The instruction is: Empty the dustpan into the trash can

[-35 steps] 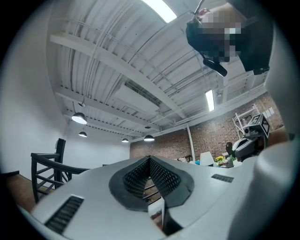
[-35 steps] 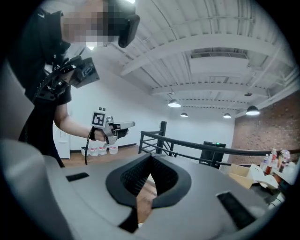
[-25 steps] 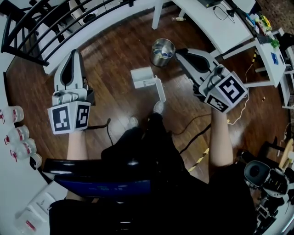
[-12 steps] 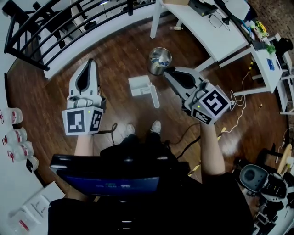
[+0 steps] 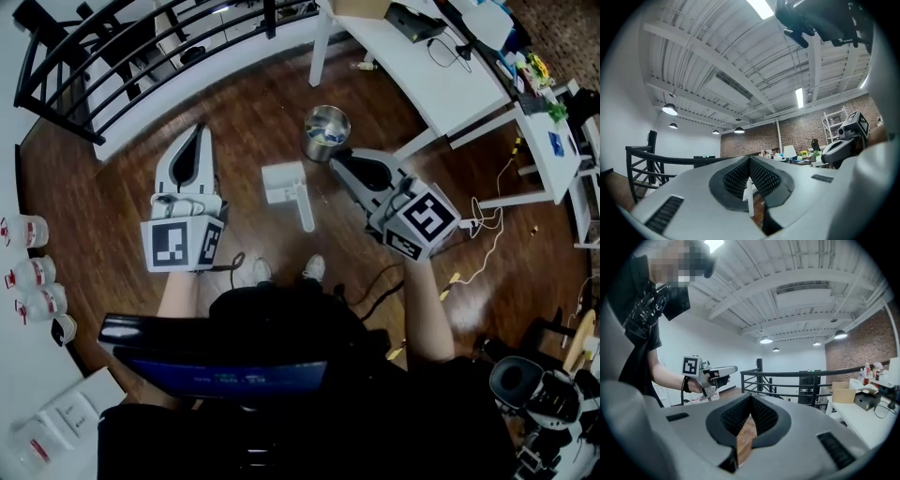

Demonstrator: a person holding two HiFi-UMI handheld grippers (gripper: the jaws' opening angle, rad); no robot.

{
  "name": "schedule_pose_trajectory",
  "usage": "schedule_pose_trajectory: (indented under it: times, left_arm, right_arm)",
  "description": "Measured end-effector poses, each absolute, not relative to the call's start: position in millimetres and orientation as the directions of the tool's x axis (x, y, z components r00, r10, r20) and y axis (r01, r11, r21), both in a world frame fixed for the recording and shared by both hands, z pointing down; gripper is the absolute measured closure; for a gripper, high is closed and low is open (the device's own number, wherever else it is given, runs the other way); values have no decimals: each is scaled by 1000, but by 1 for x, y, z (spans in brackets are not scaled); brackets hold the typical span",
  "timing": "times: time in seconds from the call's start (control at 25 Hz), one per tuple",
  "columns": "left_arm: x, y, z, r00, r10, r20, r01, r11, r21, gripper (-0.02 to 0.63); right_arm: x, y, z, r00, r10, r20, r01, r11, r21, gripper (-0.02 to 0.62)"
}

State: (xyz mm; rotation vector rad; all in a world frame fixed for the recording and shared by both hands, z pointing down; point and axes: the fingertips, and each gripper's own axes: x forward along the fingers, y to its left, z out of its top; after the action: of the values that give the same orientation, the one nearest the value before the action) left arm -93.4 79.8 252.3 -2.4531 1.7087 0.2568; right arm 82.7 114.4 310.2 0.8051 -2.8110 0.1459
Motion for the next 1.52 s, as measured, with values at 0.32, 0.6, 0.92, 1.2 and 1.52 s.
schedule_pose_trajectory:
  times: [0.32,0.6,0.92,1.2,1.52]
  left_arm:
    - [-94,78,256,337,-920,-197,-940,-342,-13,603]
    - [-92,78,248,333,-916,-225,-942,-336,-29,603]
    - [-92,82,249,334,-915,-226,-942,-335,-34,603]
    - [-96,88,245,326,-917,-231,-944,-328,-29,603]
    - [-100,94,246,318,-920,-231,-946,-323,-17,603]
  right_arm:
    - [78,117,308,-838,-504,212,-520,853,-29,597]
    - [79,117,302,-850,-495,178,-511,858,-55,595]
    - [81,119,290,-862,-497,101,-504,861,-71,595]
    - [89,120,277,-836,-545,57,-548,835,-53,597]
    - [89,125,278,-832,-550,70,-554,832,-42,598]
